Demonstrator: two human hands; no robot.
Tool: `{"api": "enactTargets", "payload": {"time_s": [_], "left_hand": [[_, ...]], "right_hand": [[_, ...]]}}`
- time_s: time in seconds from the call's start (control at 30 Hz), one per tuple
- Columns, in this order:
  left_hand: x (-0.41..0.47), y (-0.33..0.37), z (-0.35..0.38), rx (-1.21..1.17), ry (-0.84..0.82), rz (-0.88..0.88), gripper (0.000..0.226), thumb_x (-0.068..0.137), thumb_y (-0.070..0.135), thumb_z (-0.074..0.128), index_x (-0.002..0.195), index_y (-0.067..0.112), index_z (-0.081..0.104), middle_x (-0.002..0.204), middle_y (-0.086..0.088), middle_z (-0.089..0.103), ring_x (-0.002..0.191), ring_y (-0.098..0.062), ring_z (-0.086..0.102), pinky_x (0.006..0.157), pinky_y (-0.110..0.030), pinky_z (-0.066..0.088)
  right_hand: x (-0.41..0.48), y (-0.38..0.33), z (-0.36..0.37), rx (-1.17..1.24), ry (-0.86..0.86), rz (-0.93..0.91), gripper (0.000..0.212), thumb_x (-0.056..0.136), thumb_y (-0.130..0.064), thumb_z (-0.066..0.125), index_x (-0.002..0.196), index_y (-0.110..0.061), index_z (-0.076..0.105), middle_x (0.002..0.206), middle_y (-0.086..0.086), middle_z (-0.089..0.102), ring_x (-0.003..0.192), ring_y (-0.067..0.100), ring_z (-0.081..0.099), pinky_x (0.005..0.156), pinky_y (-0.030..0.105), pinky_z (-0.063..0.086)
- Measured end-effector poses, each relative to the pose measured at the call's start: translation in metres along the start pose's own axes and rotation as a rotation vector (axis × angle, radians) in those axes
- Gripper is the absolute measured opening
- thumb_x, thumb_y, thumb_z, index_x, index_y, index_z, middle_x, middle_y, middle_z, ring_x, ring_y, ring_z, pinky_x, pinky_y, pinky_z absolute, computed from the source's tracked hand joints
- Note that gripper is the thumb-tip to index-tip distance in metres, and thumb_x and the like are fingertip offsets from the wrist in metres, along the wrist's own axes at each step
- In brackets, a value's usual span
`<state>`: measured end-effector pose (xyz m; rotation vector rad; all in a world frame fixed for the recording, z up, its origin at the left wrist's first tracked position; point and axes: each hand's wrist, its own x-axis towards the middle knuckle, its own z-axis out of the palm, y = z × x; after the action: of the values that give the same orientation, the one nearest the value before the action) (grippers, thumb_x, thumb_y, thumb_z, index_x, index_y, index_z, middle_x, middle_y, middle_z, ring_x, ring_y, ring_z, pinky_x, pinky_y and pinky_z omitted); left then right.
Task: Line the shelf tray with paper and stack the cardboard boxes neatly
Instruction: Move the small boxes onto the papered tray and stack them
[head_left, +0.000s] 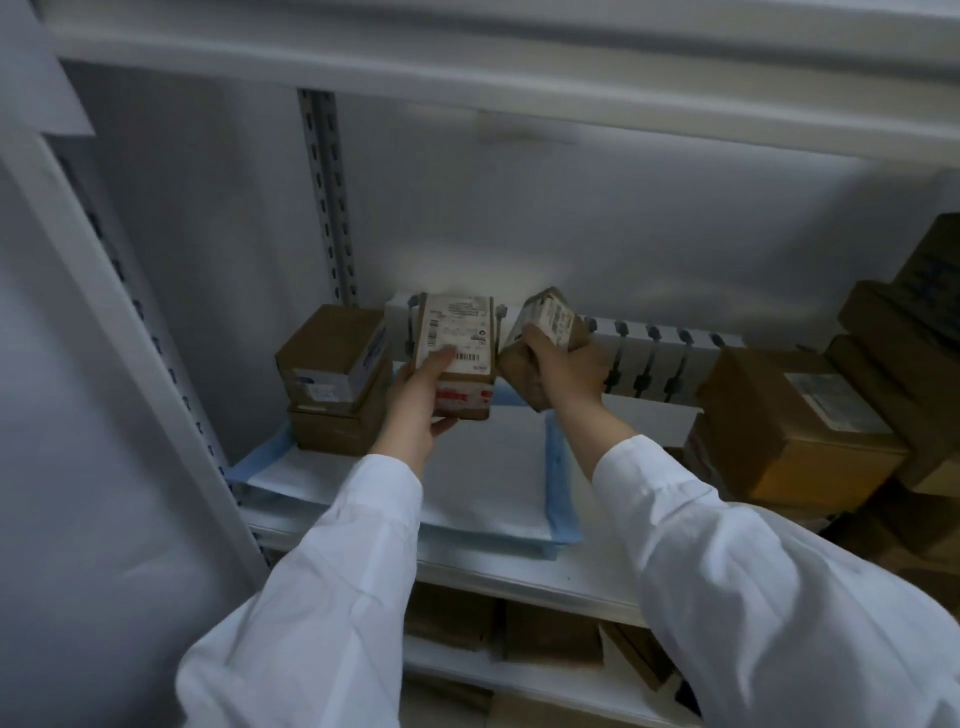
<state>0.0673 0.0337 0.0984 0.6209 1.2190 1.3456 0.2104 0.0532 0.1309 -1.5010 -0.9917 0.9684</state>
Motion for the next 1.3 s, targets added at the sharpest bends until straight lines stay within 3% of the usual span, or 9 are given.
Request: {"api": "enactTargets", "payload": {"time_s": [0.17, 0.37, 0.53, 0.63, 0.7, 0.8, 0.9, 1.1, 1.3], "left_hand": [[0.008, 0.035, -0.022, -0.021, 0.108, 0.109, 0.046, 0.078, 0.033, 0.073, 0.12, 0.021, 0.056, 0.107, -0.005, 0.068, 0.087, -0.021, 0.066, 0.076, -0.035, 0.055], [0.019, 0.065, -0.043, 0.059, 0.113, 0.252, 0.057, 0.069, 0.038, 0.077, 0.118, 0.017, 0.058, 0.114, -0.009, 0.068, 0.096, -0.029, 0.068, 0.089, -0.047, 0.055], [0.031, 0.088, -0.065, 0.115, 0.092, 0.258, 0.04, 0.087, 0.03, 0.063, 0.124, 0.015, 0.056, 0.112, -0.01, 0.067, 0.079, -0.018, 0.066, 0.063, -0.027, 0.056], [0.037, 0.102, -0.08, 0.19, 0.105, 0.294, 0.035, 0.09, 0.032, 0.059, 0.121, 0.015, 0.058, 0.106, -0.008, 0.068, 0.076, -0.016, 0.065, 0.056, -0.021, 0.052], [0.042, 0.11, -0.091, 0.196, 0.082, 0.282, 0.036, 0.089, 0.033, 0.058, 0.121, 0.016, 0.059, 0.109, -0.009, 0.069, 0.086, -0.024, 0.068, 0.068, -0.028, 0.056], [0.051, 0.12, -0.108, 0.2, 0.055, 0.238, 0.024, 0.091, 0.037, 0.053, 0.109, 0.024, 0.061, 0.109, -0.009, 0.069, 0.095, -0.029, 0.067, 0.088, -0.042, 0.054], [0.059, 0.124, -0.117, 0.208, 0.048, 0.238, 0.019, 0.093, 0.041, 0.048, 0.091, 0.029, 0.063, 0.094, -0.002, 0.071, 0.091, -0.025, 0.067, 0.09, -0.041, 0.052], [0.072, 0.114, -0.126, 0.322, 0.03, 0.236, 0.037, 0.09, 0.06, 0.042, 0.087, 0.031, 0.065, 0.095, -0.003, 0.073, 0.095, -0.028, 0.068, 0.096, -0.047, 0.049], [0.079, 0.111, -0.134, 0.389, 0.042, 0.188, 0.041, 0.087, 0.064, 0.042, 0.088, 0.029, 0.064, 0.101, -0.006, 0.072, 0.098, -0.028, 0.066, 0.099, -0.047, 0.047]], "right_hand": [[-0.006, -0.031, 0.033, 0.263, -0.07, -0.087, 0.053, 0.075, -0.036, 0.074, 0.12, -0.018, 0.055, 0.117, 0.001, 0.064, 0.104, 0.018, 0.062, 0.096, 0.036, 0.051], [-0.012, -0.059, 0.078, 0.2, -0.231, -0.083, 0.095, 0.049, -0.048, 0.085, 0.129, -0.011, 0.048, 0.12, 0.004, 0.064, 0.104, 0.021, 0.064, 0.089, 0.038, 0.056], [-0.014, -0.072, 0.105, 0.234, -0.395, 0.024, 0.053, 0.076, -0.026, 0.078, 0.122, -0.007, 0.06, 0.116, 0.009, 0.067, 0.101, 0.022, 0.065, 0.092, 0.034, 0.053], [-0.02, -0.083, 0.118, 0.281, -0.492, 0.173, 0.041, 0.085, -0.022, 0.069, 0.122, -0.008, 0.057, 0.105, 0.009, 0.067, 0.09, 0.023, 0.064, 0.077, 0.037, 0.055], [-0.023, -0.089, 0.126, 0.333, -0.522, 0.272, 0.029, 0.09, -0.016, 0.061, 0.119, -0.013, 0.055, 0.105, 0.01, 0.065, 0.09, 0.025, 0.062, 0.071, 0.04, 0.052], [-0.021, -0.093, 0.142, 0.461, -0.521, 0.328, 0.035, 0.093, -0.007, 0.052, 0.128, -0.011, 0.052, 0.121, 0.016, 0.06, 0.115, 0.033, 0.056, 0.093, 0.055, 0.046], [-0.018, -0.094, 0.154, 0.525, -0.499, 0.341, 0.023, 0.094, -0.003, 0.046, 0.116, -0.008, 0.051, 0.097, 0.014, 0.057, 0.107, 0.035, 0.055, 0.091, 0.059, 0.043], [-0.016, -0.096, 0.166, 0.492, -0.458, 0.321, 0.003, 0.094, -0.015, 0.053, 0.091, -0.014, 0.054, 0.092, 0.008, 0.057, 0.085, 0.026, 0.057, 0.086, 0.048, 0.05], [-0.023, -0.102, 0.172, 0.435, -0.408, 0.274, 0.016, 0.092, -0.018, 0.058, 0.106, -0.012, 0.052, 0.085, 0.007, 0.058, 0.07, 0.018, 0.056, 0.055, 0.029, 0.043]]}}
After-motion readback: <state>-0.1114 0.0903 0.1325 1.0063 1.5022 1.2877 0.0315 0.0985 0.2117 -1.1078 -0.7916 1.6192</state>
